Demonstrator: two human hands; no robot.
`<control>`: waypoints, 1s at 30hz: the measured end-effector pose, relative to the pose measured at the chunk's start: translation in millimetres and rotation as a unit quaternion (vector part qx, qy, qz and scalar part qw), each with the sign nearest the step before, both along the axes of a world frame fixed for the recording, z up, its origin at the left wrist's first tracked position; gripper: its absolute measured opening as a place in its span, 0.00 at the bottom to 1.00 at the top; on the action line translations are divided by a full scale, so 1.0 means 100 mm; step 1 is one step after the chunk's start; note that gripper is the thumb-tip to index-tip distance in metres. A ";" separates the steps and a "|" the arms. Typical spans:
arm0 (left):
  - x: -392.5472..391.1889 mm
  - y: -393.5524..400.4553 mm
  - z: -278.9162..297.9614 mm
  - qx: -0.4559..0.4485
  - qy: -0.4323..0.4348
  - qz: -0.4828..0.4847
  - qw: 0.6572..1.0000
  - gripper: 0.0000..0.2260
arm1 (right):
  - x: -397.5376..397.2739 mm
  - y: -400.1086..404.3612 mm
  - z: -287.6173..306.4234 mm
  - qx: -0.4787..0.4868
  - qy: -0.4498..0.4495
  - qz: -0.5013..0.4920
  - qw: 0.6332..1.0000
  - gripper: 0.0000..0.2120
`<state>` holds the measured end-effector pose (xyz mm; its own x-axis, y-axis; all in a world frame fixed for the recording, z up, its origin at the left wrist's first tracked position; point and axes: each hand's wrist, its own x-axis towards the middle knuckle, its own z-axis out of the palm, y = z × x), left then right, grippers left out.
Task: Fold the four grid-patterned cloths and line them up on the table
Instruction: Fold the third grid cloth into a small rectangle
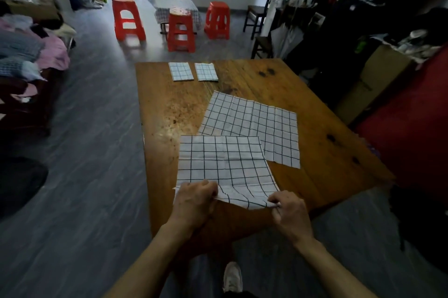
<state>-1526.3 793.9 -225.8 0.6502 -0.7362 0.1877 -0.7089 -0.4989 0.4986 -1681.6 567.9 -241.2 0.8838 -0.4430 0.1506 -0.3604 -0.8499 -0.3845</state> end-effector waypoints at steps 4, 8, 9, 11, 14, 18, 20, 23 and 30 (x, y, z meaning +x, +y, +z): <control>-0.08 0.13 0.06 0.033 -0.023 0.017 0.999 0.02 | -0.10 -0.19 0.04 0.021 -0.003 0.019 1.000 0.13; -0.13 0.22 0.10 0.050 -0.015 0.060 0.997 0.04 | -0.13 -0.41 0.06 0.062 -0.006 0.054 0.997 0.10; -0.14 0.22 0.10 0.048 -0.009 0.071 0.996 0.04 | -0.13 -0.47 0.08 0.074 -0.011 0.061 0.995 0.09; -0.17 0.18 0.13 0.045 0.020 0.092 0.994 0.05 | -0.13 -0.60 0.13 0.103 -0.022 0.069 0.992 0.08; -0.24 0.02 0.20 0.043 0.059 0.125 0.989 0.04 | -0.17 -0.79 0.21 0.153 -0.041 0.079 0.984 0.07; -0.34 -0.22 0.26 0.032 0.057 0.155 0.986 0.03 | -0.20 -1.05 0.22 0.209 -0.065 0.083 0.972 0.07; -0.37 -0.31 0.26 0.020 0.058 0.180 0.982 0.02 | -0.19 -1.18 0.20 0.248 -0.080 0.087 0.962 0.07; -0.40 -0.42 0.25 0.013 0.041 0.205 0.978 0.03 | -0.13 -1.33 0.19 0.283 -0.091 0.085 0.951 0.08; -0.16 -0.60 0.15 0.013 0.039 0.249 0.968 0.02 | 0.18 -1.51 0.16 0.308 -0.085 0.078 0.944 0.05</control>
